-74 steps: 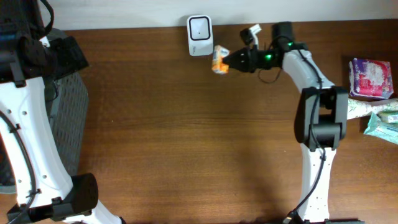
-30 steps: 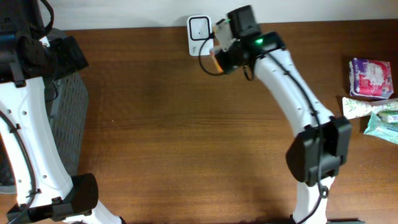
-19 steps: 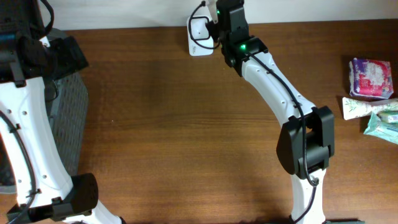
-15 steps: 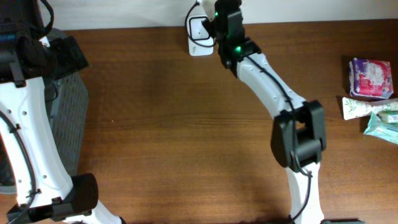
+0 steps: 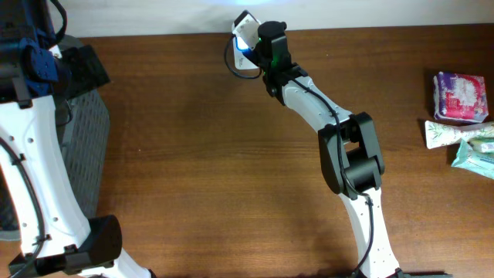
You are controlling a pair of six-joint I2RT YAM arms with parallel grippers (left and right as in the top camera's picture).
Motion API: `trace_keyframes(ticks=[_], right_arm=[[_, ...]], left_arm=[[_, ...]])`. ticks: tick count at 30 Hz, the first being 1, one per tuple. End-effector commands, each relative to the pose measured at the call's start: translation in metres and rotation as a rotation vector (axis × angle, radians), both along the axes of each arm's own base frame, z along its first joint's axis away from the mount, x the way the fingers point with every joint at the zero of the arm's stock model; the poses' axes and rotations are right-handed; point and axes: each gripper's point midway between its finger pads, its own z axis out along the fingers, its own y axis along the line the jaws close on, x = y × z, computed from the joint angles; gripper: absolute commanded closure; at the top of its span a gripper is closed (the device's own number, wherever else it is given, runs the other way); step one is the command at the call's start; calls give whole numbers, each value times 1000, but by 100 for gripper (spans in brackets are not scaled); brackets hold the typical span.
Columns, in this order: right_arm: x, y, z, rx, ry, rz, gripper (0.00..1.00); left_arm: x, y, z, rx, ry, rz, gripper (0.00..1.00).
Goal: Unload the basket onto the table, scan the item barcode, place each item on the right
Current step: 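Carry the orange tissue pack right and release it by the others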
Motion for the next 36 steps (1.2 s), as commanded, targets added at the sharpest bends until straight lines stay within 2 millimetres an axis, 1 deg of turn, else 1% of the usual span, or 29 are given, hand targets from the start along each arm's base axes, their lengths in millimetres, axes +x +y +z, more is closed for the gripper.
trace_keyframes(ticks=[1,3,5,7,9,10,11,12,13,14,15,16,17,18,19,21,22,24,25,27,28,31,32,34,35,36], right_arm=[[3,-19,2,-104,-11,-65,96],[3,-31,-1,-269,-16,-78,96],[3,-43,-1,-297,-14,-143,96],[3,-60,16,-235,-38,-264,96],[-1,-83,45,-113,-61,-393,96],[-4,-103,64,-18,-58,-463,96],[-8,-120,74,22,-41,-503,96],[-14,-146,83,49,-26,-573,96],[-30,-202,94,92,-8,-753,96],[-42,-236,95,105,16,-854,96],[-58,-273,90,122,65,-948,96],[-72,-302,82,136,114,-1022,96],[-99,-352,67,152,192,-1153,96],[-115,-377,58,163,234,-1225,96],[-145,-415,41,192,319,-1335,96],[-197,-466,12,296,499,-1466,96],[-219,-484,2,344,570,-1507,96],[-246,-507,-12,470,670,-1533,96],[-256,-515,-17,549,708,-1531,96],[-269,-524,-24,690,762,-1512,96],[-272,-527,-25,730,770,-1505,96],[-274,-529,-26,743,772,-1506,96],[-275,-527,-26,741,783,-1507,88],[-282,-521,-27,738,821,-1512,61],[-287,-522,-21,743,818,-1517,18],[-288,-521,-15,748,810,-1515,1]], left_arm=[[-2,2,7,13,-19,-1,1],[-2,2,7,13,-18,-2,1],[-2,2,7,13,-19,-1,1],[-2,2,7,13,-19,-1,1],[-2,2,7,13,-19,-1,1],[-2,2,7,13,-18,-2,1],[-2,2,7,13,-18,-1,1],[-2,2,7,13,-18,-2,1],[-2,2,7,13,-19,-1,1],[-2,2,7,13,-19,-1,1],[-2,2,7,13,-19,-1,1],[-2,2,7,13,-18,-2,1],[-2,2,7,13,-19,-1,1],[-2,2,7,13,-18,-2,1],[-2,2,7,13,-18,-2,1],[-2,2,7,13,-18,-2,1],[-2,2,7,13,-18,-2,1],[-2,2,7,13,-19,-1,1],[-2,2,7,13,-19,-1,1],[-2,2,7,13,-19,-1,1],[-2,2,7,13,-19,-1,1],[-2,2,7,13,-18,-2,1],[-2,2,7,13,-19,-1,1],[-2,2,7,13,-19,-1,1],[-2,2,7,13,-18,-2,1],[-2,2,7,13,-18,-2,1]])
